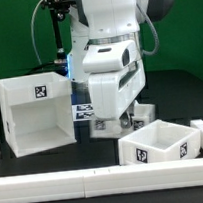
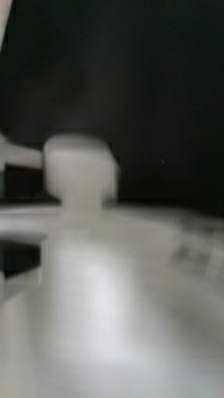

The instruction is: Assemble drawer

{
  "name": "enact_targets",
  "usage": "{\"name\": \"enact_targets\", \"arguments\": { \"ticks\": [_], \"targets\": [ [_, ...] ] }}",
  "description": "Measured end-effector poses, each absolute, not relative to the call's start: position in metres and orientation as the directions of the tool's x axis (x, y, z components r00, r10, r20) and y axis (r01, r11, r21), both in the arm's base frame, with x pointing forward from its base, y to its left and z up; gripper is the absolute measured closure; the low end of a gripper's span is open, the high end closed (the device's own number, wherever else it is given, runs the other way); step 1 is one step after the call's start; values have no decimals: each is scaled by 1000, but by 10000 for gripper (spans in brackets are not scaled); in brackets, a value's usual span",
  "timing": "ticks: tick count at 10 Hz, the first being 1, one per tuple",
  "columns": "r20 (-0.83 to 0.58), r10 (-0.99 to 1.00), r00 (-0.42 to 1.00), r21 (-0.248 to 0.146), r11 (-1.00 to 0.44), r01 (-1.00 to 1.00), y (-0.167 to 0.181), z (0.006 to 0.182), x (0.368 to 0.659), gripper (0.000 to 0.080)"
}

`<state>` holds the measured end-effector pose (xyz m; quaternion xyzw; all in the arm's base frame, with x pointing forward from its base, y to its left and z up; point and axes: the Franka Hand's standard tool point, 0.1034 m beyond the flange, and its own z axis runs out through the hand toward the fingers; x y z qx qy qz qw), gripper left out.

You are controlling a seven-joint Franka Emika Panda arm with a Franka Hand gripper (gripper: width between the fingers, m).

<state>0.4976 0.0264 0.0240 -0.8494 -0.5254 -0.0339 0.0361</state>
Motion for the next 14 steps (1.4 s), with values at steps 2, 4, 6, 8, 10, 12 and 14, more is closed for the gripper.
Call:
{"name": "enact_targets", "arguments": {
  "ticks": [2, 4, 6, 8, 10, 12, 14],
  "targets": [
    [101, 838, 536, -3, -539, 842, 13, 31, 478, 762],
    [87, 711, 697, -19, -699, 715, 10, 43, 453, 762],
    [85, 711, 698, -20, -699, 715, 10, 42, 452, 762],
    [84, 711, 699, -22, -700, 714, 10, 41, 451, 761],
    [95, 664, 742, -16, -744, 668, 22, 43, 444, 761],
    [91, 644, 759, -26, -761, 649, 43, 43, 434, 761],
    [86, 613, 785, -36, -786, 618, 41, 40, 429, 761]
  ]
}}
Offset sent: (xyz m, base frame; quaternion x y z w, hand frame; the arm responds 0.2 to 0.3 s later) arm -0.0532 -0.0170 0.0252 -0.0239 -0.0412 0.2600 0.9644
